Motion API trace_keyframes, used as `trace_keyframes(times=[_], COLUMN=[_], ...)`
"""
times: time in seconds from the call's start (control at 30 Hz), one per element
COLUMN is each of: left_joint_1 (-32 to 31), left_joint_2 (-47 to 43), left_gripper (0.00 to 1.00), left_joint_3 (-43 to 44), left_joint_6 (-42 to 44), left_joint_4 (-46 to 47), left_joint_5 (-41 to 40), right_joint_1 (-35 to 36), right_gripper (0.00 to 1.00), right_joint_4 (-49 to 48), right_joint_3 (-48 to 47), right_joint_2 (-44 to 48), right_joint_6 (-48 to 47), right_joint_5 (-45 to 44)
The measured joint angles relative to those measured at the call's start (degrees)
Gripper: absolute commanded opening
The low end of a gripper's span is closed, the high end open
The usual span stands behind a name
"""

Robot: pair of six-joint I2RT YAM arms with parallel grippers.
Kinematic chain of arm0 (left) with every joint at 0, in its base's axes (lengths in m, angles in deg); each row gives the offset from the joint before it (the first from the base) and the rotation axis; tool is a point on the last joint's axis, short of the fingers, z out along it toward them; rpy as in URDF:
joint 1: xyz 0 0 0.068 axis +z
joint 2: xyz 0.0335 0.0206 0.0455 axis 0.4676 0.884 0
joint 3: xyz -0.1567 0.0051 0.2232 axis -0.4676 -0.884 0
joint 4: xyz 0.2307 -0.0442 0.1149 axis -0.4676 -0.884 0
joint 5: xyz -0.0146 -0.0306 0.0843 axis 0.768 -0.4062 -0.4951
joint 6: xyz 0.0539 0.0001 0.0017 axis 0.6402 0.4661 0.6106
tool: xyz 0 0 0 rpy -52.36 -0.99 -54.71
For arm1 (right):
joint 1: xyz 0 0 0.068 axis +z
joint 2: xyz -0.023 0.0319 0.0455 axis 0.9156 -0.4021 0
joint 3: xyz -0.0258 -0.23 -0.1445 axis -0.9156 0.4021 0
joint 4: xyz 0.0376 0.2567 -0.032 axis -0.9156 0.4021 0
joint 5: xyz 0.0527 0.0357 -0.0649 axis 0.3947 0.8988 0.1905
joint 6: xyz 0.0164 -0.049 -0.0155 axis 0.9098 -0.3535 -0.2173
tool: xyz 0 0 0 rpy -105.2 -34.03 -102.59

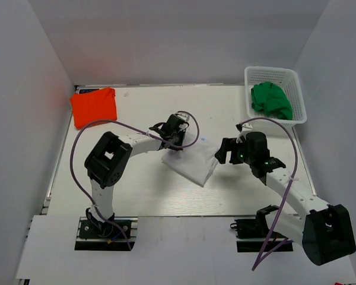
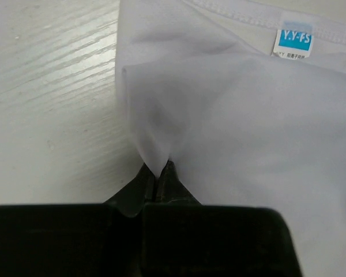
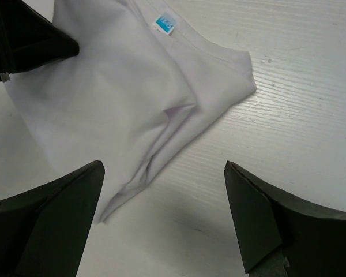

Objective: Fold and stack the t-shirts
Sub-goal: Put the neatly folded tshirt into the corner of the board with the left arm

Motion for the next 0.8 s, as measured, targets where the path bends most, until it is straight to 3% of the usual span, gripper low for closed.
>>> trace_keyframes(times=[0.17,0.43,0.8], left_joint_1=[0.3,4.6,20.0], left_joint_2=[-0.6,-3.2,-6.6], left_gripper=[0.0,0.0,0.0], left_joint_3=[2.0,6.3,9.4], left_joint_6=[1.8,15.2,30.2], left_joint_4=[-5.2,-6.0,0.9], left_joint_5=[-10.5,-28.7,-29.8], right_joint_1=[-0.7,-1.1,-1.2], right_gripper=[0.9,0.9,0.9], right_joint_4=[0.1,0.2,0.4], right_joint_3=[0.2,0.2,0.1], right_joint_2=[0.5,2.5,2.7], right_joint_6=[-0.2,-0.5,-0.7], right_joint_5=[-0.7,-0.9,-0.8])
